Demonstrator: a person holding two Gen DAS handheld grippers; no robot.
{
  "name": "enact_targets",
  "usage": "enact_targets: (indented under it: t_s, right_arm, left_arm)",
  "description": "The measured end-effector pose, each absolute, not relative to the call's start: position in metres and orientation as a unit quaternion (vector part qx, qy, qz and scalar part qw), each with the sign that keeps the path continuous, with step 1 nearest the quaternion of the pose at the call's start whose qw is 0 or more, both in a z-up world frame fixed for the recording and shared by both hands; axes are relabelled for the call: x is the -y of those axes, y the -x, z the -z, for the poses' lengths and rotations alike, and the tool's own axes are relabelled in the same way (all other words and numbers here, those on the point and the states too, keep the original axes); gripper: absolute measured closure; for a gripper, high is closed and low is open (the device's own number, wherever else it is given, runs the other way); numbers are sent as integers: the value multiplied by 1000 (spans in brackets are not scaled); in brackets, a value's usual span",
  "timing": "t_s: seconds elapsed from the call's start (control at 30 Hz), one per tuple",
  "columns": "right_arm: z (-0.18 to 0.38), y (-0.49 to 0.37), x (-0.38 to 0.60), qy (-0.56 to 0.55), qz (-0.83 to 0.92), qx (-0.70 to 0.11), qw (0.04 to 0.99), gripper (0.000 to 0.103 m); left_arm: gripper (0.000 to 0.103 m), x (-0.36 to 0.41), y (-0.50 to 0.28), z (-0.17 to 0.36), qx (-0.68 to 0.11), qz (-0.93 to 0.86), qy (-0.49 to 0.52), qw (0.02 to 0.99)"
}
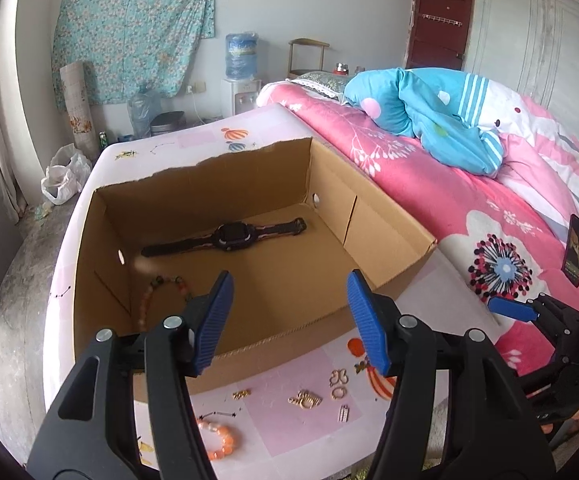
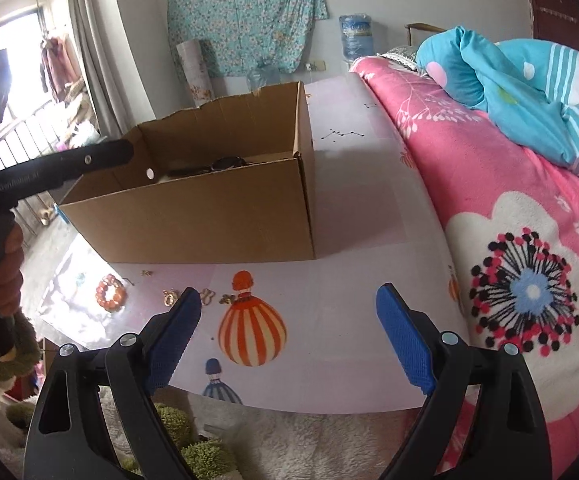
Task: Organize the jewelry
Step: 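Move both tools back over the table toward the gold charms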
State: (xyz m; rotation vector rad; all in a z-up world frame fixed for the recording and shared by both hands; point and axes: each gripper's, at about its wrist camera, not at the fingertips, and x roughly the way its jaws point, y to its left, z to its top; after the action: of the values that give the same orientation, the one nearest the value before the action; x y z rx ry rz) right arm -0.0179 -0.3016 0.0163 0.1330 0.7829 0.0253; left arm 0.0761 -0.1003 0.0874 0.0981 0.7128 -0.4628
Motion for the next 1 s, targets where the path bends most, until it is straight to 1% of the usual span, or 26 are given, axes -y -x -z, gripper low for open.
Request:
enact_targets:
  t_s: [0.2,0.43,0.5,0.57,0.67,0.87,1.0]
  right_arm:
    - [-24,19,310,-74,-37,-370,926,16]
    - [-28,17,315,-32,9,-388,921,16]
    - [-26,16,316,-24,31,-395,918,11]
    - [-25,16,316,-20,49,-396,917,10]
    - [-27,16,315,-13,73,-393,917,7]
    - [-33,20,303,25,104,-379,919,7]
    - [-36,23,295,25,98,-373,922,7]
  left_arm:
    - [43,112,-85,-90,-337,221,-45,914]
    - [43,116,-88,-92,-329,219,-31,918]
    - [43,115,-86,-93,-328,219,-32,918]
    - [43,115,-85,-94,-326,218,-37,919]
    - [43,112,-82,-96,-321,219,-35,921]
    - [42,99,-78,-96,-315,228,-26,921]
    - [42,91,-75,-95,-314,235,-25,920]
